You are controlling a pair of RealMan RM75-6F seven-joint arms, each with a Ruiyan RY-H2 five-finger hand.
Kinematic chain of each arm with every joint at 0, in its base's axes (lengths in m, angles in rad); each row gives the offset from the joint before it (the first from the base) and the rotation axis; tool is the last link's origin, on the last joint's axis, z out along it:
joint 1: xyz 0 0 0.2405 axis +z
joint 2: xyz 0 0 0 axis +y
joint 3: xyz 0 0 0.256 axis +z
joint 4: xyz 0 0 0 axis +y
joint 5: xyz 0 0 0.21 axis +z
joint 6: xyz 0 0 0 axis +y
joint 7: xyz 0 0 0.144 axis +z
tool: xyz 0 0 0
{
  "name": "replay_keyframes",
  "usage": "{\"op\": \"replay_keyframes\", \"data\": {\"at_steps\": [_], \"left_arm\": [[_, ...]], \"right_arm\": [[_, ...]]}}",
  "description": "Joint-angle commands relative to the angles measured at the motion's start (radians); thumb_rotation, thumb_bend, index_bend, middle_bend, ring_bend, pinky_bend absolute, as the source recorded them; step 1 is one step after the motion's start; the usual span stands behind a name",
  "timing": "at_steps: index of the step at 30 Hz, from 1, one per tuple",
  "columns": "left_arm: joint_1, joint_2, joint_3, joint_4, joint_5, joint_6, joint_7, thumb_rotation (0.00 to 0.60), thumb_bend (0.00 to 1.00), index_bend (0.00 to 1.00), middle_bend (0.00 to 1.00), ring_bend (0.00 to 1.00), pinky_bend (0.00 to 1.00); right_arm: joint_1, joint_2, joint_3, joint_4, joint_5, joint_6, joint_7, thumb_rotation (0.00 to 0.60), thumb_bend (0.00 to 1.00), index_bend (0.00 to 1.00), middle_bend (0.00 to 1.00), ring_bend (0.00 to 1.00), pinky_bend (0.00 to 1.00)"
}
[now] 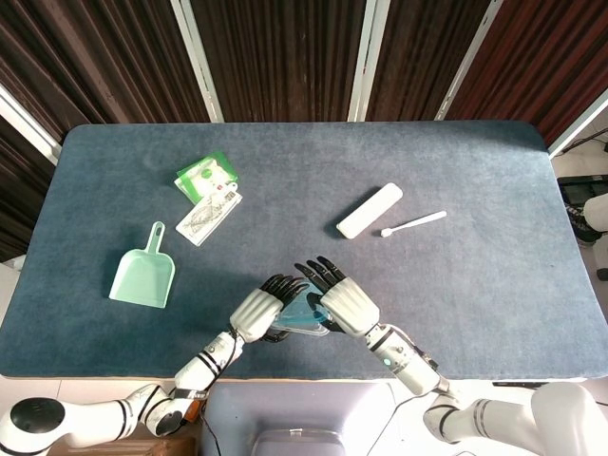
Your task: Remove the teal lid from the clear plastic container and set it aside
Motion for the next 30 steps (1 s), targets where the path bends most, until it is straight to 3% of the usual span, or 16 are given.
{"op": "replay_keyframes", "data": {"at_steps": [1, 5, 10, 14, 18, 30], "left_arm": [[0.003, 0.007, 0.006, -0.009, 0.018, 0.012, -0.026, 0.6, 0.28, 0.0, 0.49, 0.34, 0.46], [0.006, 0.008, 0.017, -0.009, 0.053, 0.037, -0.066, 0.6, 0.28, 0.0, 0.34, 0.22, 0.39], [0.008, 0.005, 0.026, 0.002, 0.082, 0.059, -0.1, 0.6, 0.28, 0.0, 0.14, 0.03, 0.19], [0.014, -0.005, 0.027, 0.023, 0.102, 0.091, -0.134, 0.6, 0.28, 0.0, 0.01, 0.0, 0.05], [0.021, -0.017, 0.026, 0.052, 0.122, 0.131, -0.158, 0.6, 0.28, 0.0, 0.0, 0.0, 0.0], [0.038, -0.019, 0.025, 0.086, 0.15, 0.198, -0.179, 0.6, 0.28, 0.0, 0.0, 0.0, 0.0]], "right_arm": [[-0.001, 0.003, 0.0, -0.001, -0.001, 0.003, 0.002, 0.6, 0.76, 0.75, 0.15, 0.0, 0.0], [-0.001, 0.008, -0.001, -0.003, -0.002, 0.006, 0.004, 0.6, 0.77, 0.76, 0.15, 0.0, 0.0], [-0.002, 0.012, -0.001, -0.007, -0.007, 0.013, 0.003, 0.6, 0.78, 0.77, 0.16, 0.0, 0.0], [-0.003, 0.014, 0.002, -0.008, -0.011, 0.024, 0.003, 0.6, 0.78, 0.77, 0.16, 0.0, 0.0], [-0.004, 0.019, 0.006, -0.009, -0.016, 0.038, 0.007, 0.6, 0.78, 0.77, 0.17, 0.0, 0.01], [-0.007, 0.043, 0.031, -0.038, -0.034, 0.098, 0.005, 0.6, 0.78, 0.77, 0.18, 0.0, 0.04]]}}
